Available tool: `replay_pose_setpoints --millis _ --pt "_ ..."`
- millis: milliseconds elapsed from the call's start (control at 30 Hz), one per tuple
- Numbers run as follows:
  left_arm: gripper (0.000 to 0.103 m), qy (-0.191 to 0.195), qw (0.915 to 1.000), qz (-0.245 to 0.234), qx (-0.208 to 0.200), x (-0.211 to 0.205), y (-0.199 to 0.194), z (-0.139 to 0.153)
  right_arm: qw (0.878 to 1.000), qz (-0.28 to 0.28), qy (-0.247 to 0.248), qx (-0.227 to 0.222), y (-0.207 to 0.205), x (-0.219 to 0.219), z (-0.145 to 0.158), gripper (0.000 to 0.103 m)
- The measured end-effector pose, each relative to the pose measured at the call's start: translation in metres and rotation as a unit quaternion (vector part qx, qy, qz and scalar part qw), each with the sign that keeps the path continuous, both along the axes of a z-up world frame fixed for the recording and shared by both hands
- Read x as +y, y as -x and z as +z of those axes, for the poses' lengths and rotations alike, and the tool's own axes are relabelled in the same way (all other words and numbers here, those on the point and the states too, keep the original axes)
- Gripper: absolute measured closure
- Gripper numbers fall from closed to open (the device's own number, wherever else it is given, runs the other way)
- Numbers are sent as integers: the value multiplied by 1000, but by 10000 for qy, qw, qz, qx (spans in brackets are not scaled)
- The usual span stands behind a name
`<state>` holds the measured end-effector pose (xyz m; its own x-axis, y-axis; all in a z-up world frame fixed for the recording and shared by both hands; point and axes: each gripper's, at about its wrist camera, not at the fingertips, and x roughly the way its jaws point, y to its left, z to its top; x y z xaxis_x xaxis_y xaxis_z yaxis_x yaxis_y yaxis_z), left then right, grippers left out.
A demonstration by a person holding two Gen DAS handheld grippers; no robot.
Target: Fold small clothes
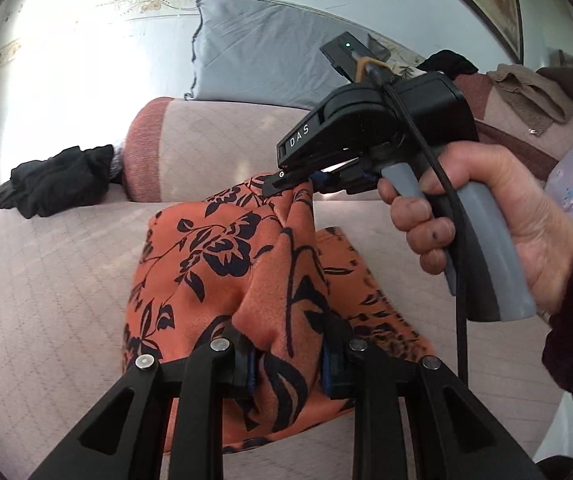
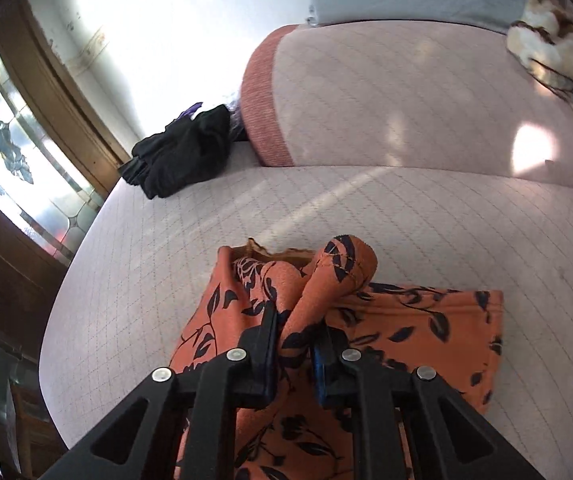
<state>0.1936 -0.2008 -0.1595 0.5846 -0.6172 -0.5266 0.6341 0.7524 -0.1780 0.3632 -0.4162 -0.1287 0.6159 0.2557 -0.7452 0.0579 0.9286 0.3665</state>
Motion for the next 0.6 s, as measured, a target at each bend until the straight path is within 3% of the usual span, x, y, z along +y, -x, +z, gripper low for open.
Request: replay_pose_setpoints --millis 167,233,333,367,400,433,500,600 --pt "78 55 9991 -365 219 -52 12 -7 9987 -510 -87 15 23 -62 -12 88" --pt "76 105 9974 -522 481 -65 12 -12 9976 -681 -13 101 27 -80 -23 88" --pt "58 167 9932 -798 836 -69 12 -13 9958 -898 -72 164 29 -103 -45 88" --pt "43 143 9930 -811 847 -67 12 -9 9949 -1002 -78 122 29 -109 -51 88" --pt "30 140 9935 -808 790 -63 13 -4 9929 -1189 -40 98 30 -117 -57 88" --pt "26 235 9931 -921 687 -55 13 4 9899 -1417 -38 102 31 -125 -62 88" --pt "23 338 9936 -1035 315 -38 12 22 9829 -1776 -453 183 33 -145 -74 87" --pt "20 14 9988 -418 -263 -13 0 39 9748 -2116 -701 87 51 -160 -72 87"
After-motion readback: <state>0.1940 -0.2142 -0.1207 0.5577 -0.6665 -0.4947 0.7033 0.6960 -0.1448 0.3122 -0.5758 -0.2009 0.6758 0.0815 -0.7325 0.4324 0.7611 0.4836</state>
